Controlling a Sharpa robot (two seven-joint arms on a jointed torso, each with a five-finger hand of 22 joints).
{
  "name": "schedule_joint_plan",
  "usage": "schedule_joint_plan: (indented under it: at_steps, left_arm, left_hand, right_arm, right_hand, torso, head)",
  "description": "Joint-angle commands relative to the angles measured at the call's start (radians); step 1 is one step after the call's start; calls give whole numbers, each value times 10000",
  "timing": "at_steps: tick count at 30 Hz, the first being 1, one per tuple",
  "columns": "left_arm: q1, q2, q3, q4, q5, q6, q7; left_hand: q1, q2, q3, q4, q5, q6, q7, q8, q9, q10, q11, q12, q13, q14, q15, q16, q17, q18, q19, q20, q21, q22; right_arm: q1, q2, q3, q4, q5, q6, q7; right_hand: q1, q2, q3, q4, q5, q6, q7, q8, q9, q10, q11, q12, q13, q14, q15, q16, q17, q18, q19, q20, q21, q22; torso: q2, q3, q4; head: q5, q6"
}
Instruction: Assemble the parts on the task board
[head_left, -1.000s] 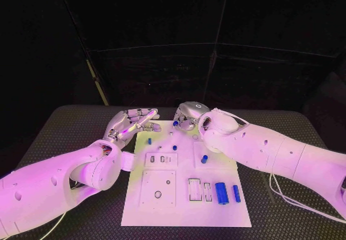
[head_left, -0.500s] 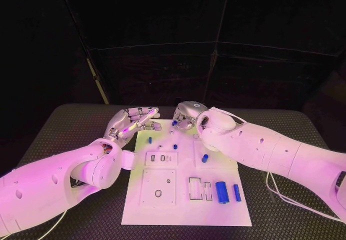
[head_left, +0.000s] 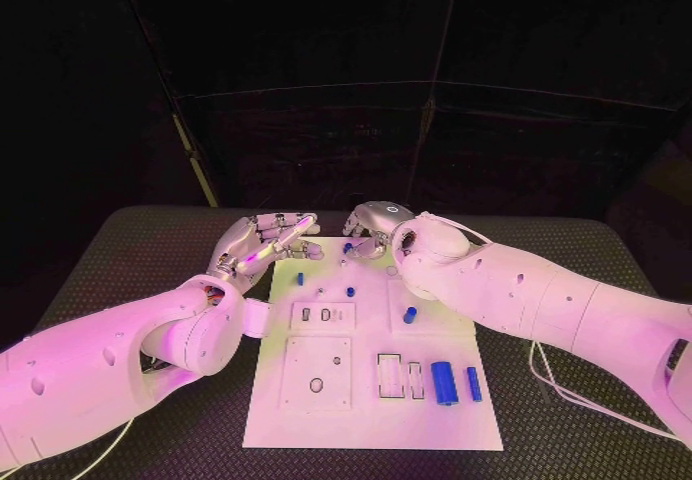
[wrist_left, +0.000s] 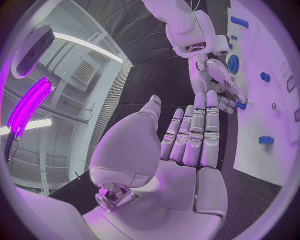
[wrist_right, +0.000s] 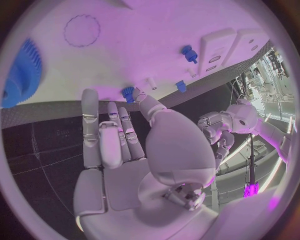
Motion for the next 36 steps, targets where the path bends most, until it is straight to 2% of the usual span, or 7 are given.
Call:
schedule_joint_plan:
  at_steps: [1,10,15,19,22,25,36]
  left_arm:
    - [19,-2,12,1,-50,125,45]
    - [20,-100,12,0,-50,121,50]
    - [19,-143,12,-1,-49,131,45]
    - [19,-134,11,-23,-48,148,40]
    - [18,-112,11,-52,-45,162,34]
    - [17,-94,10,-76,-25,175,31]
    - [16,-32,10,-144,-4,210,21]
  left_hand:
    - [36,66,-41,7,40,62,284,-41,-10,73,32,-67,-17,44,13,-59,12,28,64,3,-30,-10]
    - [36,66,-41,7,40,62,284,-41,-10,73,32,-67,-17,44,13,-59,12,28,64,3,-30,-10]
    - [36,66,-41,7,40,62,284,-41,-10,73,32,-67,-17,44,13,-59,12,28,64,3,-30,-10]
    - [36,66,-41,7,40,62,284,-41,-10,73,32,-67,-17,44,13,-59,12,28,64,3,-30,-10]
    - [52,73,-55,-11,40,69,286,-59,-16,82,34,-90,-15,50,14,-78,25,27,70,4,-39,-18]
    - [52,73,-55,-11,40,69,286,-59,-16,82,34,-90,-15,50,14,-78,25,27,70,4,-39,-18]
    - [52,73,-55,-11,40,69,286,-59,-16,82,34,-90,-15,50,14,-78,25,27,70,4,-39,-18]
  right_arm:
    - [31,-187,10,282,89,-755,280]
    - [24,-1809,15,1917,839,-1342,371]
    - [23,-2987,199,2667,2265,-1210,245]
    - [22,-3591,341,2854,3080,-687,-22]
    - [22,-3868,386,2903,3395,-206,-270]
    - [21,-3972,406,2894,3519,207,-482]
    - [16,-3617,419,2499,3172,1196,-851]
  right_hand:
    - [203,-93,-294,179,37,-130,-19,11,26,-254,22,149,30,315,72,-39,-86,61,-74,40,-74,-123]
    - [586,-26,-677,578,403,422,116,120,81,270,-148,908,115,408,-51,142,206,-28,304,-46,305,419]
    - [714,35,-609,741,712,1010,63,288,129,2240,-438,2001,519,596,-268,583,992,-179,887,-210,979,1445]
    - [577,-389,-1013,863,982,930,-134,262,86,3741,-695,3397,1422,691,-497,847,1479,-279,1234,-432,1354,2000]
    - [918,-423,-1616,1186,1322,696,-331,482,109,3565,-716,8936,7455,706,-404,986,1669,-499,2081,-674,2305,3526]
    - [705,-422,-2035,1706,1202,377,-100,564,81,3894,-555,11336,10207,761,-437,1149,2026,-582,2125,-474,2433,3767]
    - [1226,-521,-2518,2785,1152,-327,194,1055,76,4568,-339,13889,13471,874,-196,1471,2746,-684,2350,-214,2875,4450]
  torso:
    - [-5,15,-3]
    - [-23,18,-66]
    - [-60,43,-147]
    - [-71,53,-180]
    - [-69,55,-187]
    - [-51,52,-163]
    - [-47,43,-147]
  head:
    - [-1,23]
    - [-8,86]
    - [-29,118]
    - [-31,136]
    - [-65,136]
    - [-102,126]
    - [-116,77]
